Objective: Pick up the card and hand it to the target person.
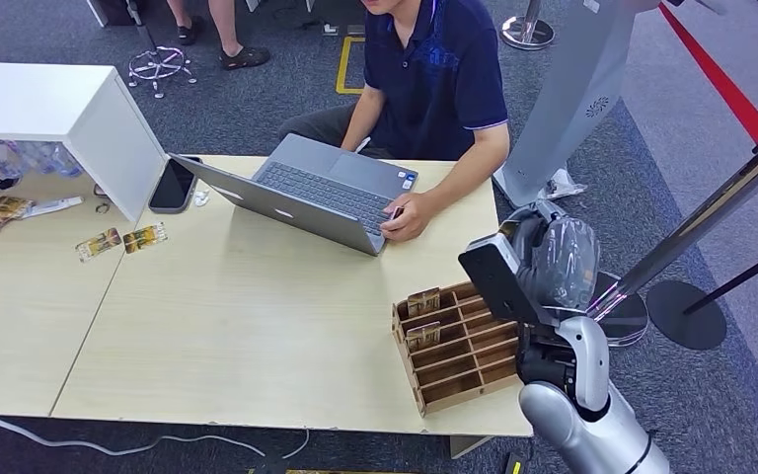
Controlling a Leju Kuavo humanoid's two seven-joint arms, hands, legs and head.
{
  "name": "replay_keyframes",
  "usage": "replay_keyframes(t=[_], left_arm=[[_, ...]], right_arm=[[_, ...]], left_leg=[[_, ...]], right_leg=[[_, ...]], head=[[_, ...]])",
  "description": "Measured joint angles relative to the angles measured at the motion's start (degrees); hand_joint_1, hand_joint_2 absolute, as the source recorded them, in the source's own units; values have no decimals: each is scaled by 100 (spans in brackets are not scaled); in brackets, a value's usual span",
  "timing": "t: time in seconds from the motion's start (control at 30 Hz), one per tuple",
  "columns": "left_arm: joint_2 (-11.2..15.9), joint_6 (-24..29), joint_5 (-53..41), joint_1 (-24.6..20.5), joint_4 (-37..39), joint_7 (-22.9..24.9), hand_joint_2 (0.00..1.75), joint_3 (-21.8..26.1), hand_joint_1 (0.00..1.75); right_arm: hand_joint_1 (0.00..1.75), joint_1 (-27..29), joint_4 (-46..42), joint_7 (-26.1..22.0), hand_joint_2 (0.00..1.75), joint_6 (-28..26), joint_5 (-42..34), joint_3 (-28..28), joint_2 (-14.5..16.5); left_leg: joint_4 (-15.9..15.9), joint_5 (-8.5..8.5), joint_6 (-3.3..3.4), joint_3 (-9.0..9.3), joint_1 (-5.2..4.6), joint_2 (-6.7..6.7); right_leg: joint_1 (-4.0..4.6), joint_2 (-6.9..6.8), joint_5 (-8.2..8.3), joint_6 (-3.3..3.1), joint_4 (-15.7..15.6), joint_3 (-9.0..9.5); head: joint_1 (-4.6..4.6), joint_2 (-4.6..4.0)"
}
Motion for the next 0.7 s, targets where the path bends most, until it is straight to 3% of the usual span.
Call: replay_keyframes(t=[0.7], left_arm=[[-11,-61,-91,-46,0,68,0,-128,0]], right_arm=[[163,-314,74,-56,175,-48,-254,-55,6]], left_leg=[[0,0,0,-1,0,0]], right_leg=[[0,-1,0,0,0,1]], head=[[0,0]])
